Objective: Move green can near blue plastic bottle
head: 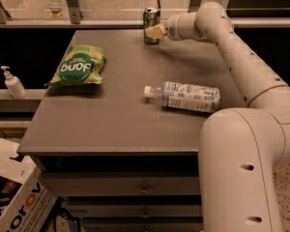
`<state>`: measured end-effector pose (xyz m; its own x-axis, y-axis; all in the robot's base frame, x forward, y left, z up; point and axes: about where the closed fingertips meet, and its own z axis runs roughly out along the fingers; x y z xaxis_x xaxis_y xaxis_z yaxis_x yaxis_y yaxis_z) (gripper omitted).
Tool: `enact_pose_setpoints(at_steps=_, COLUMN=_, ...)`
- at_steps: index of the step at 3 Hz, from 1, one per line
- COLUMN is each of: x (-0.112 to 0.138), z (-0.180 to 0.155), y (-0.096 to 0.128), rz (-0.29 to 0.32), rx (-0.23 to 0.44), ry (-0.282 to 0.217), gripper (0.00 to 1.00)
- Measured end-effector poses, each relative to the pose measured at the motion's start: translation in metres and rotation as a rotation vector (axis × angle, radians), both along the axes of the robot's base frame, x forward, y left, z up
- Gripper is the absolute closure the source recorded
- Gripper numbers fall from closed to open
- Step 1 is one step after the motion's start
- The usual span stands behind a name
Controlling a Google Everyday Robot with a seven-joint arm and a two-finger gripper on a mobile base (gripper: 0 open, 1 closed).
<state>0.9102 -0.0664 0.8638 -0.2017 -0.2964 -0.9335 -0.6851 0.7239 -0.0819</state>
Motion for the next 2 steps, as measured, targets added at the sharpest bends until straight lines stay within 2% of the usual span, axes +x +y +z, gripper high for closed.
enact_pose_setpoints(at_steps=1, x=-0.013, z=0.015, y=-0.009, rz=0.02, rx=0.023, ry=-0.006, gripper=0.88)
enact_pose_setpoints(at_steps=2, x=-0.039, z=0.036, y=-0.02, rz=0.067, rx=0.062, ry=-0.012, gripper=1.0)
